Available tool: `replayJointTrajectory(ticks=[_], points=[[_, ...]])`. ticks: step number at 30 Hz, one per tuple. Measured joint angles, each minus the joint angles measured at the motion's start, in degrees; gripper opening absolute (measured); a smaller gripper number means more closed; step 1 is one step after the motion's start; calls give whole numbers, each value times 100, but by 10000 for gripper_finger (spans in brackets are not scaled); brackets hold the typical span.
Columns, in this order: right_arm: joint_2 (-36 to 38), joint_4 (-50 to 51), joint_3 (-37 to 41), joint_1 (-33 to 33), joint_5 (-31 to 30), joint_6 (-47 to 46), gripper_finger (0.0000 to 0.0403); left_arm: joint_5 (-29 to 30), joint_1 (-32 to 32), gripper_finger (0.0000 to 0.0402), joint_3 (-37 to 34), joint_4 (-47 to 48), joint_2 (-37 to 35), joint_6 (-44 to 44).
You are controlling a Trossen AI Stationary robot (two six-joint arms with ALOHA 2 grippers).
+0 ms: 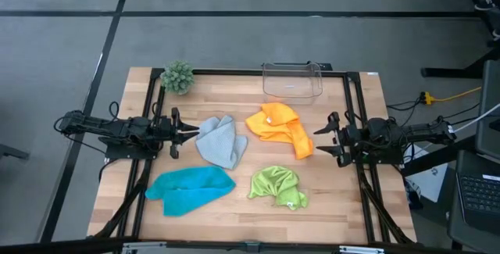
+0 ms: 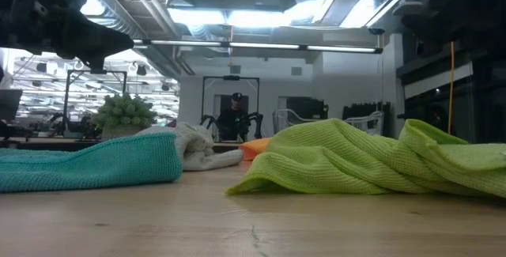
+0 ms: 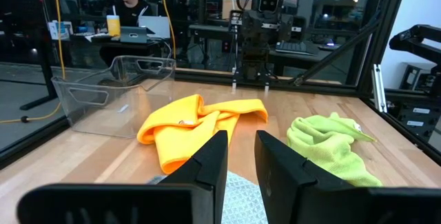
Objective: Fold microfiber towels
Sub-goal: Fold the orange microfiber cloth
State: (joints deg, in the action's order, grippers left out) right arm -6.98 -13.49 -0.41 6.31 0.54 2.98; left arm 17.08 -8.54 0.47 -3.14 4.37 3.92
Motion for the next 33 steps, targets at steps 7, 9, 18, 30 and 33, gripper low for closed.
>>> replayJointTrajectory(ticks=[7, 9, 18, 30, 33], points=[[-2, 205, 1, -2, -573, 51, 227, -2, 0, 66, 0, -2, 1, 0], [-2, 176, 1, -1, -608, 11, 226, -1, 0, 66, 1, -1, -1, 0], [-2, -174, 1, -28, -755, 637, 226, -1, 0, 66, 1, 0, 0, 0], [2, -1931, 1, -57, -759, 345, 226, 0, 0, 66, 0, 0, -1, 0], [0, -1939, 1, -57, -773, 363, 226, -2, 0, 66, 2, -2, 1, 0]])
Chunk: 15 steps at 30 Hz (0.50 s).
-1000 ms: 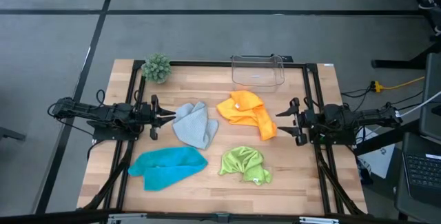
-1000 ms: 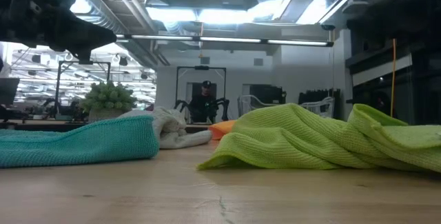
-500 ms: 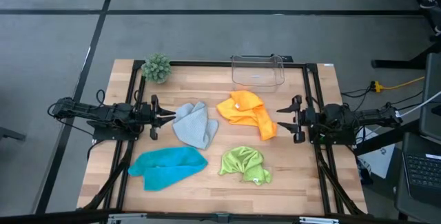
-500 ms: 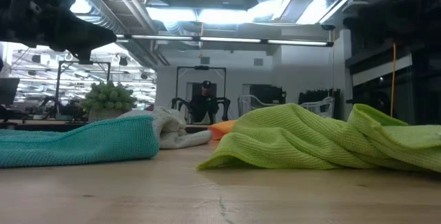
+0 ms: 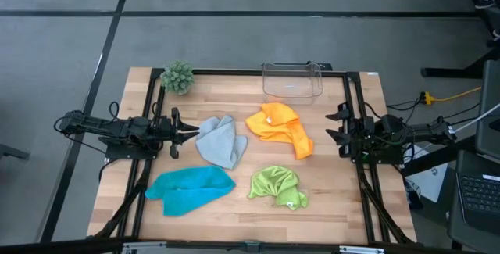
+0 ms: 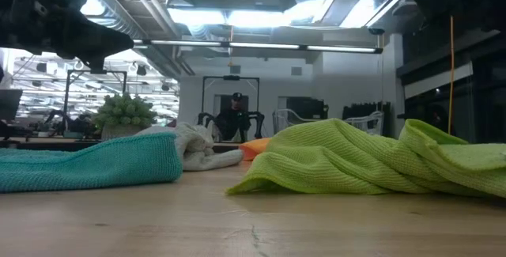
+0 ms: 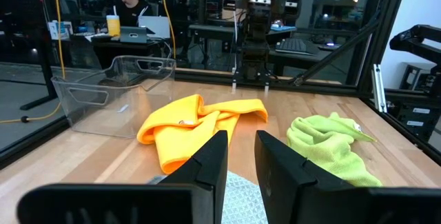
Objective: Fold microfiber towels
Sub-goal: Fold the orange microfiber cloth
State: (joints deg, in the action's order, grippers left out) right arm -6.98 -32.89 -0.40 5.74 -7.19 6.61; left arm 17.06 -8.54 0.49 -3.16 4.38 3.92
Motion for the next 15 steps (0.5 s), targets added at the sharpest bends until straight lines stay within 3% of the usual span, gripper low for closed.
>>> replayJointTrajectory(ticks=[9, 15], points=[[0, -21, 0, 2, -128, 1, 226, 0, -2, 66, 0, 0, -1, 0], [2, 50, 0, 2, -1029, 86, 226, 0, -2, 66, 0, 0, 0, -24]])
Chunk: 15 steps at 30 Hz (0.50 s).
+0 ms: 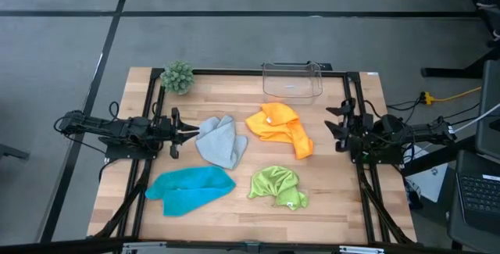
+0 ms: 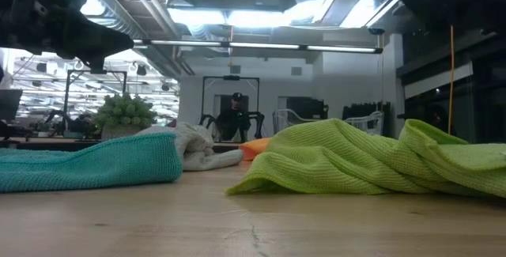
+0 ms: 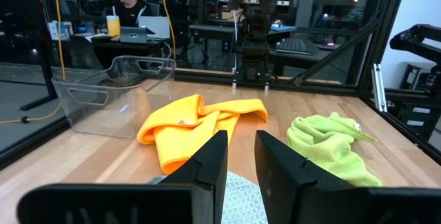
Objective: Fold microfiber towels
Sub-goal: Fold the orange microfiber cloth
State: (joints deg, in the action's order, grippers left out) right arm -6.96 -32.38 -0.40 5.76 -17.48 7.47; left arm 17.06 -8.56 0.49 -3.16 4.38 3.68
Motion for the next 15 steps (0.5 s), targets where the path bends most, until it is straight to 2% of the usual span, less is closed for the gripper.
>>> replayJointTrajectory(ticks=[5, 12, 15], points=[[-2, 356, 0, -1, -148, -818, 226, 0, 0, 66, -1, 1, 0, 24], [-4, 823, 0, -1, -105, -1029, 226, 0, 0, 66, -2, -11, 0, 349], [-4, 825, 0, 0, -101, -1176, 226, 2, 0, 66, -2, -20, 0, 213]])
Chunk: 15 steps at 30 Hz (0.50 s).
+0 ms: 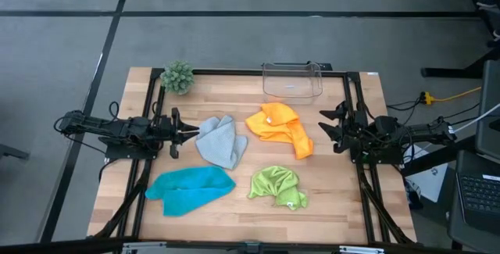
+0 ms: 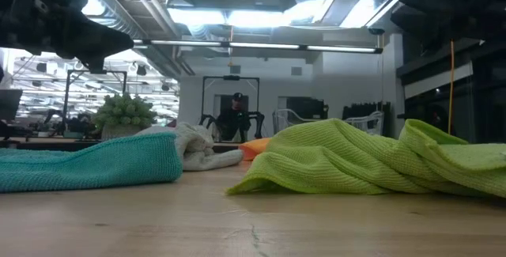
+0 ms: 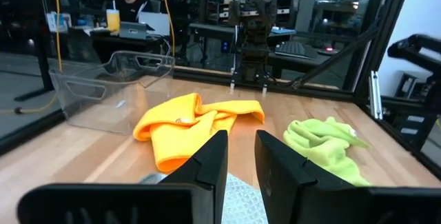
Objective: Fold microfiber towels
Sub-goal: Fold the orange microfiber cloth
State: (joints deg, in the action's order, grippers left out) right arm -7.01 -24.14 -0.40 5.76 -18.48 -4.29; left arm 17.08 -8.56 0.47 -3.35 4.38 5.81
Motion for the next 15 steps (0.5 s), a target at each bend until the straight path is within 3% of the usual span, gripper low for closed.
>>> replayJointTrajectory(ticks=[6, 15], points=[[0, 214, 0, 0, 13, -37, 226, -1, 0, 66, 0, -11, 0, -311], [-2, 1113, 0, 0, 11, -915, 226, -1, 0, 66, 0, -23, 0, -303]])
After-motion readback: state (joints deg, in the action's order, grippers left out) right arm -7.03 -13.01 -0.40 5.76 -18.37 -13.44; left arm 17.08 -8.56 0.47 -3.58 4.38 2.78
